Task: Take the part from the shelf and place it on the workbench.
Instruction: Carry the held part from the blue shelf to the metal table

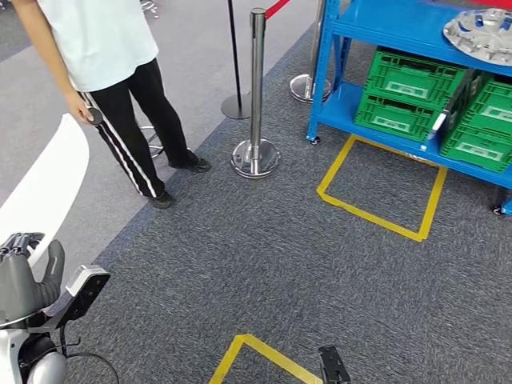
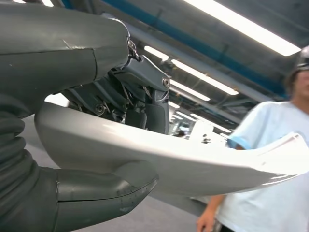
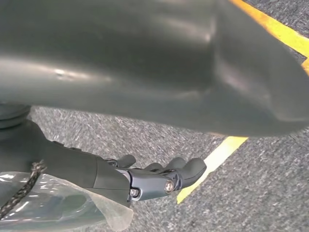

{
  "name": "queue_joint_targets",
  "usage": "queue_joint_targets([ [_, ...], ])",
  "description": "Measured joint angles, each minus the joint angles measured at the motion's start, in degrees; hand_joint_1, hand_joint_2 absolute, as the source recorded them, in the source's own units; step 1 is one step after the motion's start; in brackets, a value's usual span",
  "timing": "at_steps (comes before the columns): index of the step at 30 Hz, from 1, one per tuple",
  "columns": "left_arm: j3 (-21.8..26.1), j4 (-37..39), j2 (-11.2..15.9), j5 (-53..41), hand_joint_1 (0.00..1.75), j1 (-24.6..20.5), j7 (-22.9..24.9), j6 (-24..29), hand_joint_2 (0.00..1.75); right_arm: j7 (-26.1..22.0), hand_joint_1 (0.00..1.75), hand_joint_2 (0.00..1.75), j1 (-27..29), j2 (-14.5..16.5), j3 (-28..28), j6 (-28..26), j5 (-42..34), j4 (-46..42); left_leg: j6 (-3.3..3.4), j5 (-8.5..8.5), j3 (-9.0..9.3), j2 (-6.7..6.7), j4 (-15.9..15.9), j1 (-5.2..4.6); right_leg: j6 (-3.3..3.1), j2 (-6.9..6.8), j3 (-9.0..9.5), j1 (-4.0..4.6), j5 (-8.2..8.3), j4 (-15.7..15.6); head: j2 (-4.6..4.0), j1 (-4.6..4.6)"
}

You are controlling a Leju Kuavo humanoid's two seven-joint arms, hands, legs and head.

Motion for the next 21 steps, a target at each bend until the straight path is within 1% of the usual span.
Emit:
queue_joint_targets([
  [1,0.0,0.1,0.0,0.1,1.69,-0.1,0.0,0.0,1.75,0.0,0.0,0.0,0.1,0.0,-0.1,-0.2,-0.1,0.0,0.32,-0.3,0.11,0.18,-0.5,-0.25,0.26,-0.65,0.09,0.12,-0.1,-0.1,0.0,0.01],
  [2,0.1,0.3,0.0,0.1,1.69,0.0,-0.1,-0.1,1.75,-0.2,0.0,0.0,0.2,0.0,-0.2,-0.4,-0.2,0.0,0.66,-0.26,0.03,-0.46,-0.8,-0.3,0.54,-1.33,0.25,0.18,-0.19,-0.2,0.0,0.02],
  [3,0.2,0.5,0.0,0.1,1.69,0.1,-0.3,-0.2,1.75,-0.4,0.0,0.0,0.3,0.0,-0.4,-0.7,-0.3,0.0,0.96,-0.11,0.05,-1.11,-1.0,-0.17,0.87,-1.4,0.3,0.12,-0.41,-0.2,0.0,0.04],
  [4,0.2,0.6,0.0,0.0,1.69,0.1,-0.5,-0.3,1.75,-0.8,0.0,0.0,0.5,0.0,-0.5,-1.0,-0.4,0.0,1.27,0.06,0.12,-1.78,-1.3,-0.02,1.16,-0.48,0.15,0.01,-0.95,0.3,0.0,0.06],
  [5,0.2,0.8,0.0,0.0,1.69,0.0,-0.9,-0.4,1.75,-1.3,0.0,0.0,0.7,0.0,-0.7,-1.2,-0.6,0.0,1.62,0.25,0.18,-2.43,-1.5,0.16,1.41,1.06,-0.52,-0.08,-2.03,1.9,0.0,0.17],
  [6,0.2,1.0,-0.1,-0.1,1.69,-0.2,-1.3,-0.5,1.75,-1.7,0.0,0.0,1.1,0.0,-1.0,-1.4,-0.7,0.0,1.89,0.39,0.21,-3.06,-1.6,0.31,1.56,2.95,-1.9,-0.21,-3.59,4.7,0.0,0.27],
  [7,0.1,1.3,-0.2,-0.2,1.69,-0.4,-1.6,-0.6,1.75,-2.1,0.0,0.0,1.5,0.0,-1.3,-1.5,-0.9,0.0,2.08,0.42,0.16,-3.76,-1.7,0.31,1.61,4.43,-3.69,-0.25,-5.29,8.3,0.0,0.37],
  [8,-0.1,1.6,-0.4,-0.3,1.69,-0.7,-1.9,-0.8,1.75,-2.5,0.0,0.0,1.9,0.0,-1.5,-1.6,-1.2,0.1,2.22,0.44,0.11,-4.5,-1.6,0.29,1.64,5.11,-5.63,-0.26,-6.63,12.0,0.0,0.43],
  [9,-0.3,2.0,-0.5,-0.4,1.69,-0.9,-2.2,-1.0,1.75,-2.8,0.0,0.0,2.4,0.0,-1.8,-1.7,-1.4,0.1,2.26,0.44,0.1,-5.28,-1.6,0.26,1.67,5.39,-7.15,-0.26,-7.11,14.5,0.0,0.43],
  [10,-0.6,2.5,-0.7,-0.5,1.69,-1.1,-2.4,-1.2,1.75,-3.1,0.0,0.0,2.7,-0.1,-2.1,-1.8,-1.6,0.2,2.27,0.43,0.11,-6.08,-1.6,0.24,1.7,5.5,-7.85,-0.26,-6.52,15.2,0.0,0.45],
  [11,-0.9,2.9,-0.8,-0.6,1.69,-1.5,-2.6,-1.4,1.75,-3.3,0.0,0.0,2.9,-0.1,-2.4,-2.0,-1.9,0.2,2.25,0.42,0.13,-6.9,-1.5,0.24,1.69,5.64,-7.51,-0.28,-4.85,13.6,0.0,0.44],
  [12,-1.3,3.2,-1.0,-0.6,1.69,-2.0,-2.8,-1.8,1.75,-3.6,0.0,0.0,3.0,-0.1,-2.7,-2.2,-2.3,0.3,2.21,0.39,0.16,-7.7,-1.5,0.26,1.63,6.02,-6.35,-0.33,-2.57,10.4,0.0,0.44],
  [13,-1.9,3.4,-1.2,-0.6,1.69,-2.6,-2.9,-2.2,1.75,-3.8,0.0,0.0,3.1,-0.1,-3.1,-2.5,-2.6,0.3,2.09,0.33,0.14,-8.43,-1.3,0.3,1.52,7.05,-4.85,-0.43,-0.66,6.8,0.0,0.45],
  [14,-2.5,3.7,-1.3,-0.6,1.69,-3.4,-3.0,-2.7,1.75,-3.9,0.0,0.0,3.1,-0.1,-3.5,-2.9,-3.0,0.3,1.89,0.24,-0.01,-9.15,-1.1,0.27,1.42,8.34,-3.38,-0.62,0.62,3.5,0.0,0.41],
  [15,-3.1,3.9,-1.6,-0.5,1.69,-4.1,-3.0,-3.1,1.75,-4.1,0.0,0.0,3.1,-0.1,-3.9,-3.3,-3.4,0.3,1.59,0.23,-0.24,-9.78,-0.8,0.32,1.31,9.36,-2.39,-0.72,1.14,1.5,0.0,0.39],
  [16,-3.8,4.2,-1.7,-0.5,1.69,-4.8,-3.1,-3.5,1.75,-4.3,0.0,0.0,3.3,-0.1,-4.4,-3.6,-3.8,0.3,1.23,0.28,-0.51,-10.42,-0.7,0.4,1.17,9.97,-1.9,-0.72,1.04,0.7,0.0,0.37],
  [17,-4.5,4.5,-1.9,-0.5,1.69,-5.4,-3.1,-3.7,1.75,-4.4,0.0,0.0,3.4,-0.1,-4.9,-4.0,-4.1,0.3,0.86,0.41,-0.77,-11.06,-0.6,0.48,1.01,9.81,-1.68,-0.67,1.01,0.4,0.0,0.37],
  [18,-5.1,4.7,-2.1,-0.4,1.69,-5.7,-3.1,-3.8,1.75,-4.6,0.0,0.0,3.5,0.0,-5.3,-4.2,-4.3,0.3,0.53,0.47,-0.93,-11.37,-0.6,0.64,0.73,9.14,-1.58,-0.66,1.12,0.4,0.0,0.39],
  [19,-5.5,5.0,-2.2,-0.4,1.69,-5.9,-3.1,-3.8,1.75,-4.7,0.0,0.0,3.6,0.0,-5.6,-4.5,-4.4,0.3,0.22,0.25,-1.12,-10.8,-0.3,0.62,0.45,8.54,-1.43,-0.7,1.22,0.2,0.0,0.35],
  [20,-5.9,5.2,-2.3,-0.4,1.69,-6.1,-3.1,-3.8,1.75,-4.7,0.0,0.0,3.8,0.0,-5.9,-4.6,-4.4,0.3,-0.08,-0.47,-1.65,-9.54,0.8,0.57,0.12,7.9,-1.27,-0.79,1.3,0.0,0.0,0.17],
  [21,-6.2,5.4,-2.4,-0.4,1.69,-6.4,-3.2,-3.8,1.75,-4.8,0.0,0.0,3.9,0.0,-6.1,-4.7,-4.5,0.3,-0.38,-1.78,-2.71,-7.88,3.1,0.53,-0.19,7.18,-1.11,-0.88,1.31,-0.1,0.0,-0.02],
])
